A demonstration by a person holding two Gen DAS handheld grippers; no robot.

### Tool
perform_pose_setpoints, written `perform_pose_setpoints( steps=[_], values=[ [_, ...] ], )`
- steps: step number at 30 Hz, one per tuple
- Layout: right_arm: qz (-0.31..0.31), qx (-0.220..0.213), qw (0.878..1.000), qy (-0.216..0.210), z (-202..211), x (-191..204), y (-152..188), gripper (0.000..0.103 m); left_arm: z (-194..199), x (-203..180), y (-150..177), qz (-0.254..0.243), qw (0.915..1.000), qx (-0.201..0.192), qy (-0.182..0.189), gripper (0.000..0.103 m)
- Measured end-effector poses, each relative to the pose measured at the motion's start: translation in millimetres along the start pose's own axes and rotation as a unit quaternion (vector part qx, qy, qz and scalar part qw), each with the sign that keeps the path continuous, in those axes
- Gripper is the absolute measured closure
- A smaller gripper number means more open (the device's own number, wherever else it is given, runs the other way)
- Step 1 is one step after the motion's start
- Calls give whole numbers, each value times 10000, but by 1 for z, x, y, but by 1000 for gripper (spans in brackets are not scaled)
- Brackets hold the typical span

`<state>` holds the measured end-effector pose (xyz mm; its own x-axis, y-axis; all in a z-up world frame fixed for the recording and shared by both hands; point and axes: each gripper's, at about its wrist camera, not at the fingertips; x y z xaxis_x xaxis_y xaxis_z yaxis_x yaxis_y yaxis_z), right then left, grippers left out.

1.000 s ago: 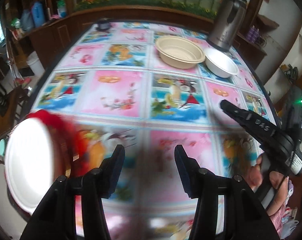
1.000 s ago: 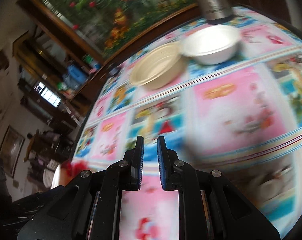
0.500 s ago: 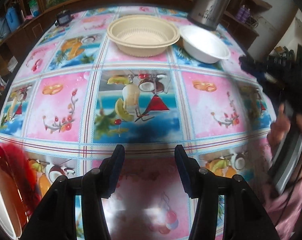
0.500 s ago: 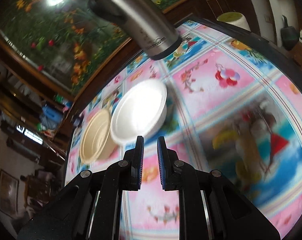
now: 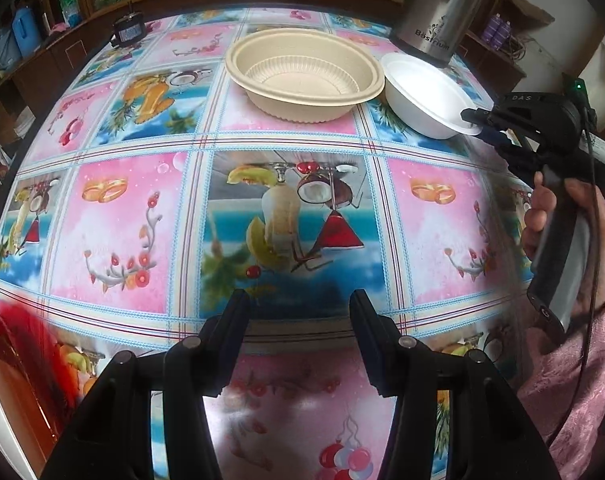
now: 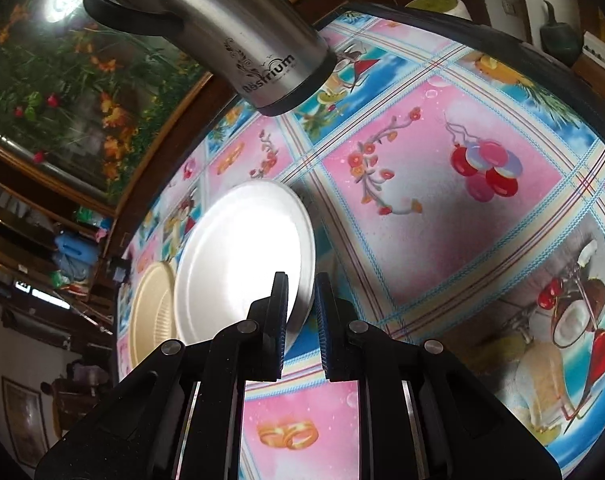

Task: Organize plates and bowls
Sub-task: 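Grasp the rim of another white foam plate with both tools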

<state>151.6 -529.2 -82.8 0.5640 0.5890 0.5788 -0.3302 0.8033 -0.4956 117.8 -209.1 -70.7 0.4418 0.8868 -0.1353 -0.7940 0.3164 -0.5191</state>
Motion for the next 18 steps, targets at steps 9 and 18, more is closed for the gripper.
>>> perform_pose_setpoints(
  steps=[9, 18],
  values=[
    [366, 127, 9991, 172, 14, -6, 4, 96, -1, -2, -15, 141, 9996, 50, 230, 51],
    [1263, 671, 9893, -298, 67, -18, 19, 96, -2, -15, -55, 802, 9931, -121, 849, 26]
  ],
)
Point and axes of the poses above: each gripper's, at about its wrist camera, not at the fingertips, and z roughly against the way its jaws point, x to its left, y to its underside, and after that the axes turned 9 degrees about -x, right-handed
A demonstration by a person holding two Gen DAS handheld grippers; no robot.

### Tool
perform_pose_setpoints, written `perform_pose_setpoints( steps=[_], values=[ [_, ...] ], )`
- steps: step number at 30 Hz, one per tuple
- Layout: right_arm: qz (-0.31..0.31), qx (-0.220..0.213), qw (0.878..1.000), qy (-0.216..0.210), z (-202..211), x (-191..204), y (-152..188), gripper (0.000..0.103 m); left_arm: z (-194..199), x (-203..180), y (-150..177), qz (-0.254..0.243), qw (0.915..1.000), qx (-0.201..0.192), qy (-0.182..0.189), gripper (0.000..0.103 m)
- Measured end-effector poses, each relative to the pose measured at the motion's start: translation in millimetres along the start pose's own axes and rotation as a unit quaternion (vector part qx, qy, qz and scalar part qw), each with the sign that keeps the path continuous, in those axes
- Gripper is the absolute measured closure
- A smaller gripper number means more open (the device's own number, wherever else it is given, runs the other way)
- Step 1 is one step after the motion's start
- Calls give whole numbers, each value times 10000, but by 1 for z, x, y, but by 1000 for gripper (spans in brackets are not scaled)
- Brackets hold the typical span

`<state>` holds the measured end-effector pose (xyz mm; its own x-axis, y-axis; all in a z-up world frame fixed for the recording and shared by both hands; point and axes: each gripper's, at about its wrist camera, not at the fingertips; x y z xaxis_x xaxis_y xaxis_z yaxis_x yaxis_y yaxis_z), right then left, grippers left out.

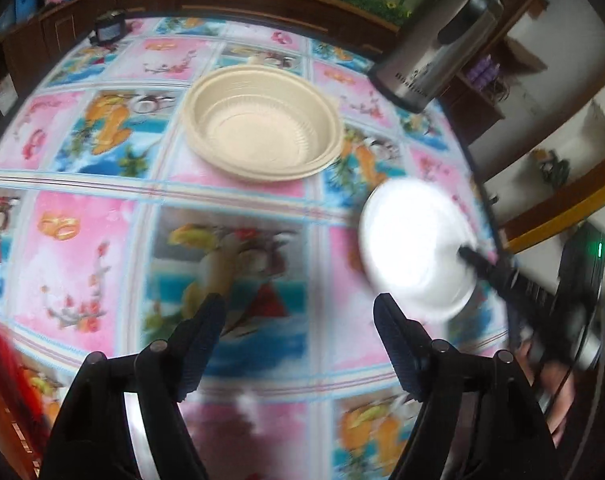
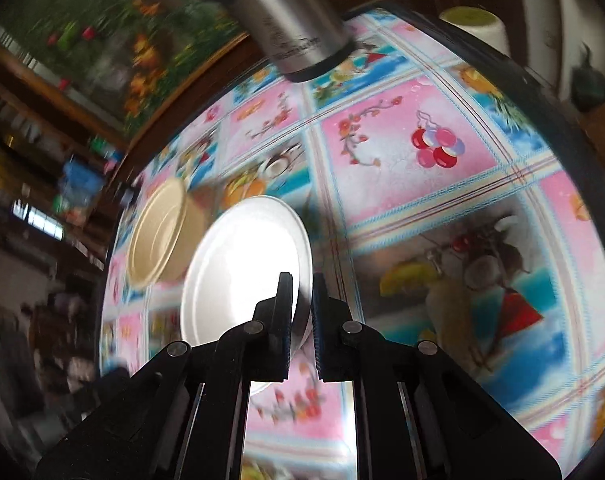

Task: Organize plates and bowls
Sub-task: 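Grasp the rim of another white foam plate with both tools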

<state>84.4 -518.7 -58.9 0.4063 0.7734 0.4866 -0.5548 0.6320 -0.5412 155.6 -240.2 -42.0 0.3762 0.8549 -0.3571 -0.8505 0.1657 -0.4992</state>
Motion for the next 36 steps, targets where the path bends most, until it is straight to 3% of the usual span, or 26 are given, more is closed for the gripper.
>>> perform_pose_setpoints(
  steps=[5, 9, 13, 18, 22, 24, 26, 30, 33, 36],
  values=[
    [77, 307, 9976, -611, 1, 0, 4, 95, -25, -7, -10, 360, 9989, 273, 97, 24],
    [-69, 348, 9972, -651, -1, -11, 3, 93, -39, -14, -9, 548, 9978, 335, 185, 24],
    [-231, 110, 9972, -698, 8, -18, 0, 73, -51, -26, -8, 517, 9978, 378, 156, 24],
    [-312, 241, 9969, -685, 1, -17, 1, 72, -51, -33, -6, 411, 9991, 118, 17, 27],
    [-248, 291, 9970, -679, -2, -11, 4, 72, -45, -27, -8, 402, 9991, -115, -35, 62],
    [-231, 335, 9971, -646, -6, -10, 5, 72, -46, -25, -8, 366, 9992, -138, -46, 68],
    [-238, 370, 9972, -597, -10, -10, 8, 72, -51, -24, -8, 379, 9993, -35, 47, 82],
    [-189, 326, 9982, -461, -13, -8, 11, 73, -56, -25, -6, 337, 9993, 25, 155, 93],
    [-184, 300, 9987, -376, -15, -8, 12, 92, -58, -26, -6, 334, 9991, 49, 258, 96],
    [-191, 277, 9989, -335, -16, -9, 13, 96, -57, -27, -5, 308, 9992, 31, 256, 97]
  ],
)
Point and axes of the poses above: each gripper's, at about its wrist camera, not at the fingertips, and z roughly against the way its jaws point, x to its left, y to its underside, and after that the axes turned 9 degrees about -x, right-handed
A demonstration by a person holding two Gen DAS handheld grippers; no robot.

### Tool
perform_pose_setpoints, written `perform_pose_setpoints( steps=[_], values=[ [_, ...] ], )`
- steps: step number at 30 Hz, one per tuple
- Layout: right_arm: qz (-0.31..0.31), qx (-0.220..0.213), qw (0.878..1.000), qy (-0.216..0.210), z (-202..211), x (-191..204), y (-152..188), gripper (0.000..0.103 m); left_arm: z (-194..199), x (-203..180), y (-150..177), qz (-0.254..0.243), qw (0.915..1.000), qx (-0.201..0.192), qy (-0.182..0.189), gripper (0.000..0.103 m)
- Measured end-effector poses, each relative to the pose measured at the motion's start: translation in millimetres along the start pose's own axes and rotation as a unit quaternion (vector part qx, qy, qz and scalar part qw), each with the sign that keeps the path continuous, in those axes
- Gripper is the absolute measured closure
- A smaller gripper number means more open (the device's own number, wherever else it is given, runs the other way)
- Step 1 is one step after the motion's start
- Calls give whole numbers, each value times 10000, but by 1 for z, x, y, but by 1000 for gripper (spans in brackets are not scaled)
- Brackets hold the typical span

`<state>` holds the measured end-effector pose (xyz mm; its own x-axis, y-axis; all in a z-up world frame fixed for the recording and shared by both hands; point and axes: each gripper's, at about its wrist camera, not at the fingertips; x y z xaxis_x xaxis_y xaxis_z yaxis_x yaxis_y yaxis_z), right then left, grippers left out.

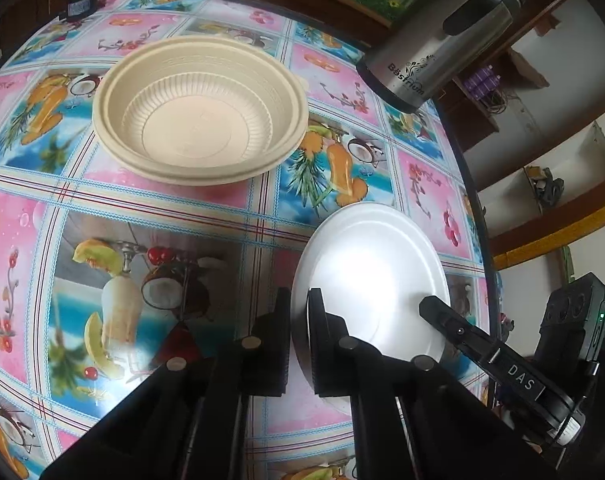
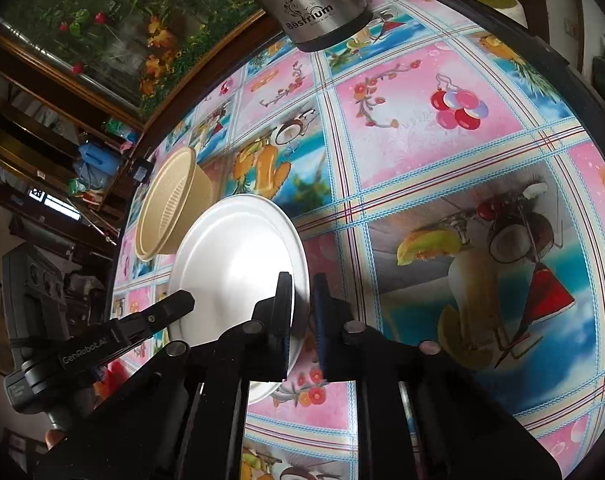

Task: Organize plates and bowls
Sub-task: 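Grasp the rim of another white foam plate with both tools, then carry the white plate with both tools onto the red plate stack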

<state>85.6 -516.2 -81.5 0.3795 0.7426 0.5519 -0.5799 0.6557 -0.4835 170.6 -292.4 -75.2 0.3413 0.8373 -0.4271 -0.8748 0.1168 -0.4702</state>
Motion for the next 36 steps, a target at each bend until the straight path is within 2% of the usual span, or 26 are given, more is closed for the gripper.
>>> perform_pose_setpoints(
  steps=[9, 16, 23, 28, 36],
  values=[
    [68, -65, 10000, 21, -1, 6, 3, 97, 7, 6, 6, 1, 9999, 13, -104, 97],
    [158, -94, 9998, -5, 3, 22, 22, 97, 31, 15, 18, -108, 9995, -75, -289, 97],
    [232, -132, 9994, -236, 14, 49, 53, 97, 77, 41, 40, -138, 9985, -242, -481, 96],
    [531, -95, 9977, -399, 22, 86, 76, 97, 113, 65, 55, -17, 9973, -432, -593, 95],
    [1145, -91, 9910, -688, 35, 158, 111, 96, 193, 105, 74, 112, 9912, -1044, -804, 95]
  ],
)
Point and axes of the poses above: each gripper's, at about its wrist camera, not at the fingertips, and z roughly against the way its jaws point, x to its left, y to its underside, and after that the axes turned 9 degrees about -x, right-handed
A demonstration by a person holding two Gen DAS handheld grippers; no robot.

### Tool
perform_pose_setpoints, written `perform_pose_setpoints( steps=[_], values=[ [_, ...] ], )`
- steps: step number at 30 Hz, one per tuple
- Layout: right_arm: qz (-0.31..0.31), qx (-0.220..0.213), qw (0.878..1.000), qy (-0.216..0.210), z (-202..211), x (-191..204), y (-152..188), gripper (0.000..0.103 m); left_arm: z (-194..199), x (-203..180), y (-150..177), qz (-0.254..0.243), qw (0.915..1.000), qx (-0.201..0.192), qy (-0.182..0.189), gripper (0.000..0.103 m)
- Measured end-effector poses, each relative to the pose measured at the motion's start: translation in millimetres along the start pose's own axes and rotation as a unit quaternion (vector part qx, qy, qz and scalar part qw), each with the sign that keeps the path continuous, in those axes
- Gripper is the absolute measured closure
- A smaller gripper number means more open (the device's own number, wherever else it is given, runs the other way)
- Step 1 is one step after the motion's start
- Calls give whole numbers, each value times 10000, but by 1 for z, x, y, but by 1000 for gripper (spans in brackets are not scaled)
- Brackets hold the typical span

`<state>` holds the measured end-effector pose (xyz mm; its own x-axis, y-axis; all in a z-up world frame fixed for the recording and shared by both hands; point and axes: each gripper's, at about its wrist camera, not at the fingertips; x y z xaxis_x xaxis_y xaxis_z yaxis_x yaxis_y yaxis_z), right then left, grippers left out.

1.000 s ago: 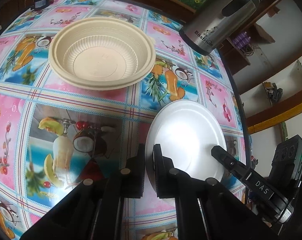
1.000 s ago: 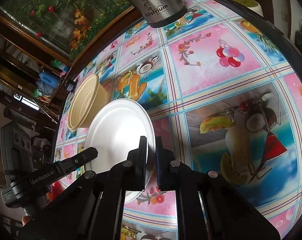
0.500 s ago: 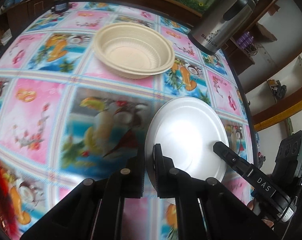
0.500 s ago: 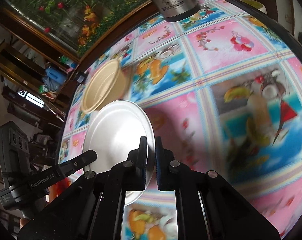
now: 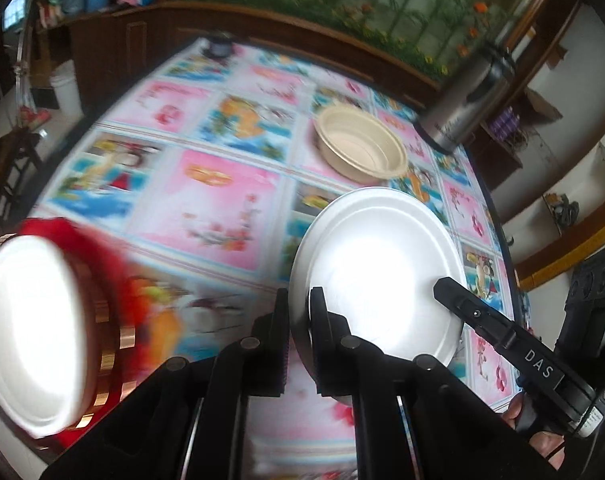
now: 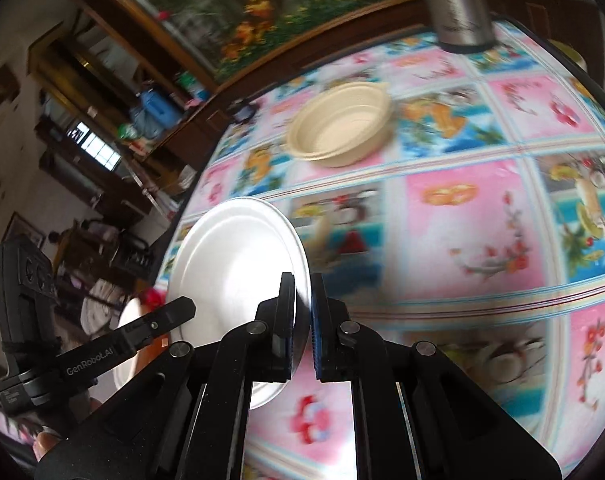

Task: Organize plates and bowls
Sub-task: 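Carry the white plate with both tools onto the red plate stack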

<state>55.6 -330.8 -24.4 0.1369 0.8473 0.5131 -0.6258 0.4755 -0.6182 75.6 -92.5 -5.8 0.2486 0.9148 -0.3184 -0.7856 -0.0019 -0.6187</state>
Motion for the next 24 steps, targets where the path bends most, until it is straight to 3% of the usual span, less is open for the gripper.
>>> perform_pose_setpoints(
  steps=[8, 13, 18, 24],
  values=[
    [723, 174, 9960, -497, -20, 100, 21, 96, 68, 82, -1, 452, 9965, -558, -424, 95],
    [1207, 426, 9887, -783, -48, 166, 47, 96, 94, 139, 6, 849, 9910, -712, -758, 96],
    [1584, 689, 9816, -810, -77, 204, 75, 96, 98, 180, 17, 1163, 9862, -619, -1002, 96],
    [1844, 849, 9772, -616, -97, 220, 99, 95, 83, 204, 28, 1411, 9839, -341, -1044, 95]
  ],
)
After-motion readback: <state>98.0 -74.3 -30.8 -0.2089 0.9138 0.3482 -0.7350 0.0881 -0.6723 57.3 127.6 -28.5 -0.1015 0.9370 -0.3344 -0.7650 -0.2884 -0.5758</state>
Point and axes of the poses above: each gripper's, at about its wrist camera, not at the fingertips, and z roughly against the way its jaws point, x to its left, y to its underside, and after that the axes turned 9 degrees about -x, right-handed
